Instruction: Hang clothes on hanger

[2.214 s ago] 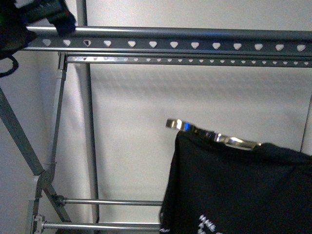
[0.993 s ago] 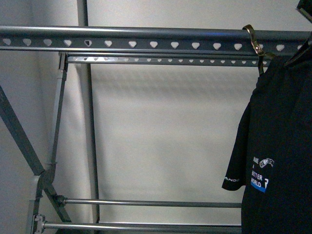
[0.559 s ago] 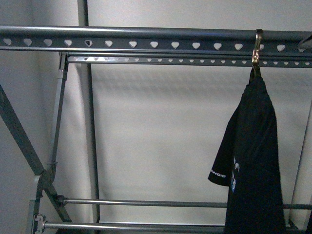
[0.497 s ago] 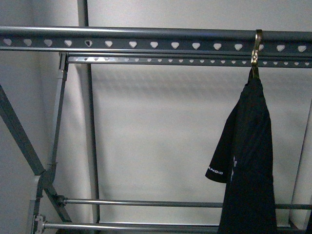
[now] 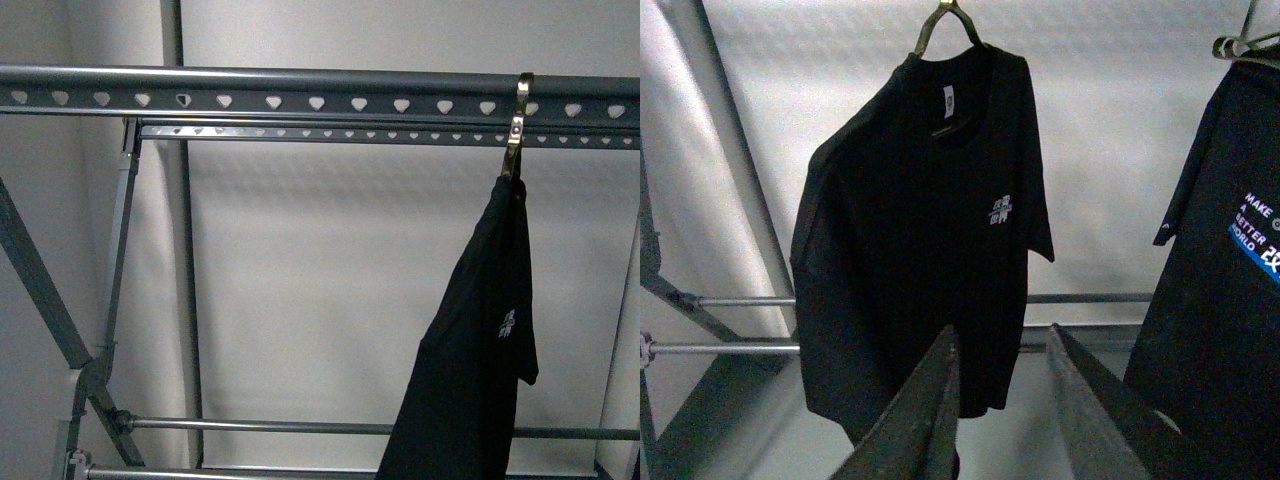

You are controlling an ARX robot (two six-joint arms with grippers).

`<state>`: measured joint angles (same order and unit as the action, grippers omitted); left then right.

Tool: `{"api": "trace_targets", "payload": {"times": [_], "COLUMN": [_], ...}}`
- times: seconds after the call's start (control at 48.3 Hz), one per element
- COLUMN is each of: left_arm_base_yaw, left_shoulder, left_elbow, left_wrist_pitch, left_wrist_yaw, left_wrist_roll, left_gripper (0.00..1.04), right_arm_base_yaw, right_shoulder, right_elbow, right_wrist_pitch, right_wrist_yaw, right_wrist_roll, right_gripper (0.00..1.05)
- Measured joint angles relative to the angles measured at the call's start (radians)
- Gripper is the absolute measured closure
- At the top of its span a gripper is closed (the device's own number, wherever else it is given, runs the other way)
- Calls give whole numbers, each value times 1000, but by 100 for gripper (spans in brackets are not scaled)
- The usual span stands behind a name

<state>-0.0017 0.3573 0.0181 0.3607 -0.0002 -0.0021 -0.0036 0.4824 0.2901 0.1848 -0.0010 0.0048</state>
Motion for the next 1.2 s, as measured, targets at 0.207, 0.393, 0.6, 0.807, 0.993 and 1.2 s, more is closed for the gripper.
{"api": "trace_targets", "payload": {"times": [0.207, 0.393, 0.6, 0.807, 0.993, 1.2], "left_arm_base_yaw": [0, 0, 0, 0, 0, 0], "left_shoulder": [-100, -166, -351, -352, -353, -353], "left_elbow": [0, 0, 0, 0, 0, 0], "left_wrist_pitch": [-99, -165, -357, -358, -358, -358], "left_wrist_yaw": [0, 0, 0, 0, 0, 0], "left_wrist_roll": [0, 0, 0, 0, 0, -1], "left_gripper": [101, 101, 101, 101, 101, 100], "right_arm_base_yaw": [0, 0, 0, 0, 0, 0], "right_shoulder": [-96, -171, -245, -341, -478, -478], "right_elbow": [-119, -182, -225, -246, -284, -284], "right_wrist_pitch": [21, 20, -9, -95, -185, -185], "right_wrist_yaw": [0, 0, 0, 0, 0, 0], "right_wrist_roll": [-3, -3, -3, -3, -4, -5], "right_gripper": [102, 102, 102, 102, 102, 91]}}
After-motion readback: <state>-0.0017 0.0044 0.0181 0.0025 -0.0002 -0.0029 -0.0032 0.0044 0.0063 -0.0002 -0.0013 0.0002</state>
